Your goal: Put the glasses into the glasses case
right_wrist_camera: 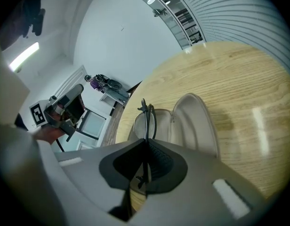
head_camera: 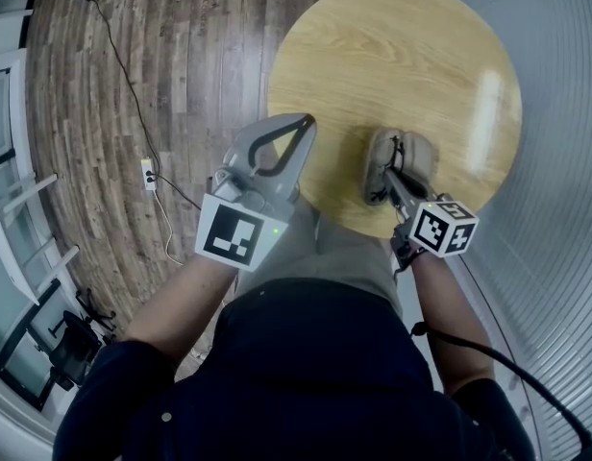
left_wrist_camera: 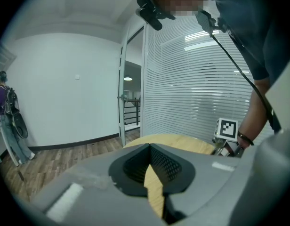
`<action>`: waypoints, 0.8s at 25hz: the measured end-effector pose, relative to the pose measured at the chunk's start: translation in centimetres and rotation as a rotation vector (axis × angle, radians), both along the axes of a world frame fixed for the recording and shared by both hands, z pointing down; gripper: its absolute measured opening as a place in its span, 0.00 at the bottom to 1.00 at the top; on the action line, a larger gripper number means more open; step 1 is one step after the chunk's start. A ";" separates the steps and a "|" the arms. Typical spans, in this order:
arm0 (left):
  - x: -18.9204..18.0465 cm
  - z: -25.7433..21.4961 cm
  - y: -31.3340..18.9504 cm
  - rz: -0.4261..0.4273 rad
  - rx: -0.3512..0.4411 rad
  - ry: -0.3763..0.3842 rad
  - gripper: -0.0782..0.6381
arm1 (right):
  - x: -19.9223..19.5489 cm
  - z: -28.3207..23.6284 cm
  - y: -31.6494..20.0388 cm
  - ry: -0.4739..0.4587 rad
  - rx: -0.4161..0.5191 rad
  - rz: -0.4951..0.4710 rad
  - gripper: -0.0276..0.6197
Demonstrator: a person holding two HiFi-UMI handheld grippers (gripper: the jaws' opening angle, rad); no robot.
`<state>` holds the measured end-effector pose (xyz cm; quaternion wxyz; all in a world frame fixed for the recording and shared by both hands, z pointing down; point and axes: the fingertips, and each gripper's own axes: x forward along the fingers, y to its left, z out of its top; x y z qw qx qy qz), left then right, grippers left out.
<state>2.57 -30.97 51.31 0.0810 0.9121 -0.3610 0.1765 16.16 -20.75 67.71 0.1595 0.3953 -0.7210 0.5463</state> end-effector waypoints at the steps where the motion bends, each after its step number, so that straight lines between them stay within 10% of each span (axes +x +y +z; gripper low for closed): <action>1: 0.0 0.1 0.0 0.001 -0.001 -0.002 0.12 | 0.0 0.1 0.1 0.001 -0.007 -0.002 0.08; 20: -2.0 0.4 -0.9 -0.058 -0.045 0.008 0.12 | -0.8 2.8 -0.5 0.038 -0.140 -0.045 0.08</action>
